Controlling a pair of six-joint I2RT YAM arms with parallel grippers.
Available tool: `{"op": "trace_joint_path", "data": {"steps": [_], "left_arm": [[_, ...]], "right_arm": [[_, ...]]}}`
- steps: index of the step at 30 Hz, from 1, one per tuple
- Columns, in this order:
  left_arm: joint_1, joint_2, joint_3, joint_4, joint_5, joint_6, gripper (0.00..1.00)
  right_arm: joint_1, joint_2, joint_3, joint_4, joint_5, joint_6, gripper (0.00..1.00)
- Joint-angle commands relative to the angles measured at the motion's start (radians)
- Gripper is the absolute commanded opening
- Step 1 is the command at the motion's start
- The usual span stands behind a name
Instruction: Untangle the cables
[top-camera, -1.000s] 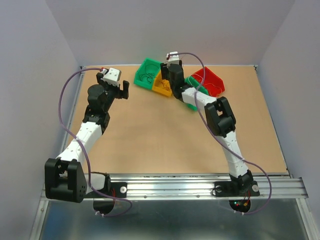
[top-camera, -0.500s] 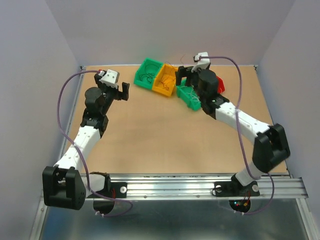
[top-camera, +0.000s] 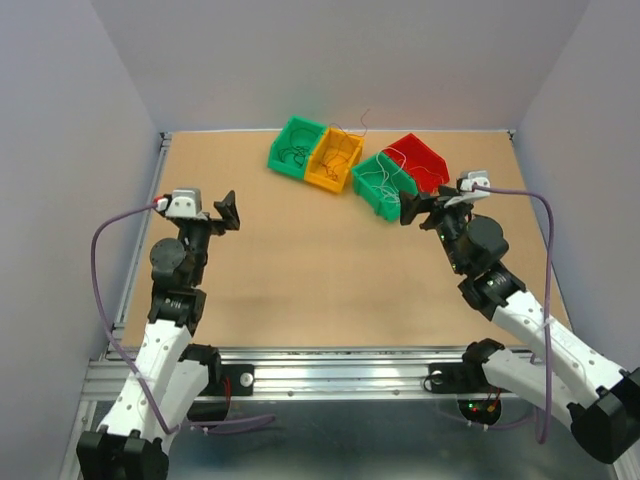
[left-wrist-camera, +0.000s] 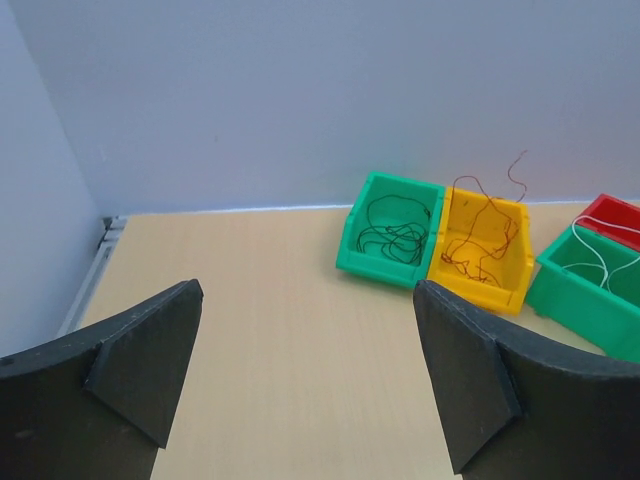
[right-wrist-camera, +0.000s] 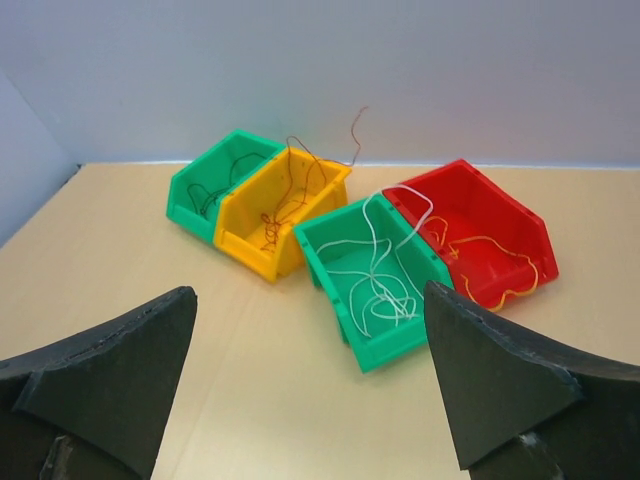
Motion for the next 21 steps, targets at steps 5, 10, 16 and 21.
{"op": "trace_joint_path", "data": {"steps": [5,10,16,21], "left_arm": [[0.010,-0.341,-0.209,0.010,0.060,-0.001,0.99],[0.010,-0.351,-0.206,-0.085,0.168,0.076,0.99],[0.010,-0.394,-0.238,-0.070,0.189,0.093,0.99],[0.010,-0.391,-0.241,-0.070,0.198,0.101,0.99]], "right_arm": [[0.001,-0.148,-0.192,-0.005,0.020,0.066,1.00],[-0.001,-0.189,-0.246,-0.002,0.026,0.068,1.00],[-0.001,-0.219,-0.270,0.001,0.037,0.077,1.00],[-0.001,-0.243,-0.280,0.007,0.045,0.086,1.00]]}}
